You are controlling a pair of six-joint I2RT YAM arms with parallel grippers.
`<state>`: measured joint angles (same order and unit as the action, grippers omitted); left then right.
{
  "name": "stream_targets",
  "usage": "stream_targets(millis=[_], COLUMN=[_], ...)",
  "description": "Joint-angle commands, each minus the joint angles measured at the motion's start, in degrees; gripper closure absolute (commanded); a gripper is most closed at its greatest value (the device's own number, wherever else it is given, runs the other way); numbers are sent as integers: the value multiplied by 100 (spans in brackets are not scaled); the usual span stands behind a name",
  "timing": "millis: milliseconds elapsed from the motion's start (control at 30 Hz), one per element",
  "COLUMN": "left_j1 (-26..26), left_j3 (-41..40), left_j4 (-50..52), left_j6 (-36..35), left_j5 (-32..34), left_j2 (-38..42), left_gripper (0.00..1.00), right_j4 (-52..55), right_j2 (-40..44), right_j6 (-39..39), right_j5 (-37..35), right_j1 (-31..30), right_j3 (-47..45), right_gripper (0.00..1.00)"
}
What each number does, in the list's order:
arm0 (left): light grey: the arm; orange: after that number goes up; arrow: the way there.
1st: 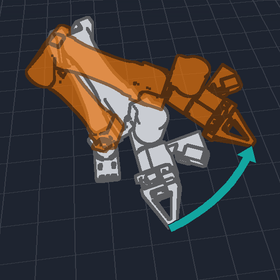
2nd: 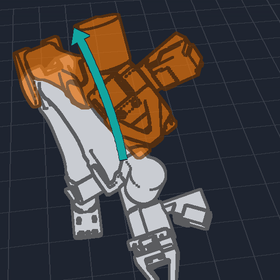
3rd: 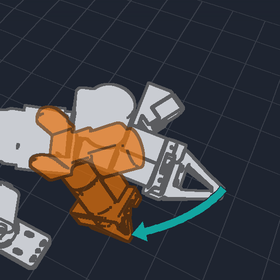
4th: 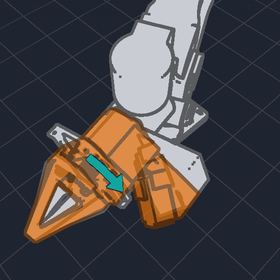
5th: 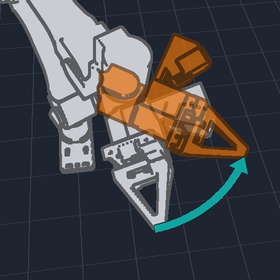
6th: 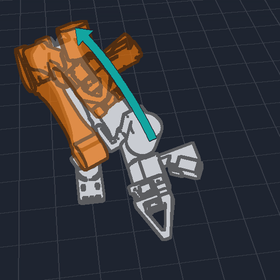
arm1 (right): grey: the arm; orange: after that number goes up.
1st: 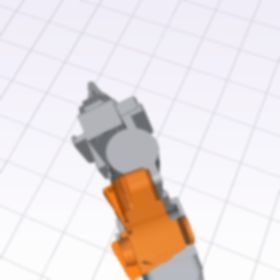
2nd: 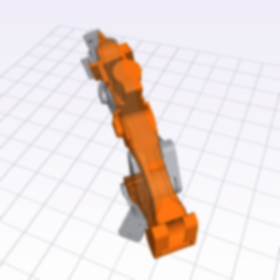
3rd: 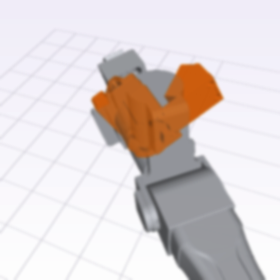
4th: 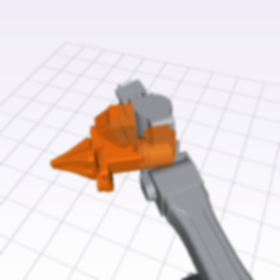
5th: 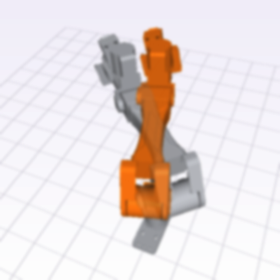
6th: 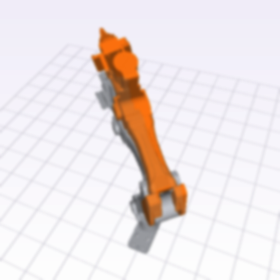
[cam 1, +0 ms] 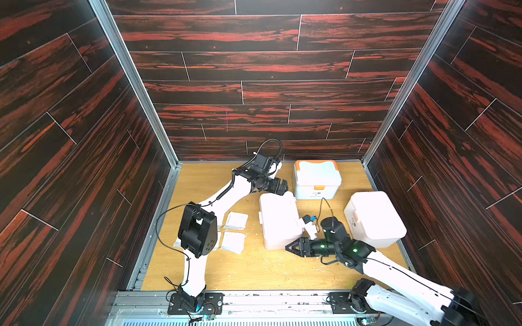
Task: Open first aid kits and take out gauze
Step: Move the first aid kit to the center of the board.
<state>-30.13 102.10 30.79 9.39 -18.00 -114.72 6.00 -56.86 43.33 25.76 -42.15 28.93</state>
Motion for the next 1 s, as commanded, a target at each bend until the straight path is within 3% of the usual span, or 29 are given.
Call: stream_targets(millis=[0,133,367,667,967], left_j1=[240,499,949,1667,2267], left_j3=[-254,-548,-1008,-1872,-1944], left_j4=[-144,-424,-589,-1458,-1954], left_j6=[-84,-69,-127,254,676], left_j5=[-416,-734,-1332,-1375,-1602], left_j2=[178,231,433,793,613], left_gripper=[0,0,0,0,0], right_j4=[-114,330,724,779,735], right_j2=[-333,-740,-1485,-2469,-3604], right_j6=[-89,-402,-862,-1155,-1248], right_j5=[-435,-1147,-1605,-1671,-1531], right_j1=[-30,-36,-13,319,747], right_j3=[347,801,1568,2492,3566], right_gripper=[47,52,52,52,52])
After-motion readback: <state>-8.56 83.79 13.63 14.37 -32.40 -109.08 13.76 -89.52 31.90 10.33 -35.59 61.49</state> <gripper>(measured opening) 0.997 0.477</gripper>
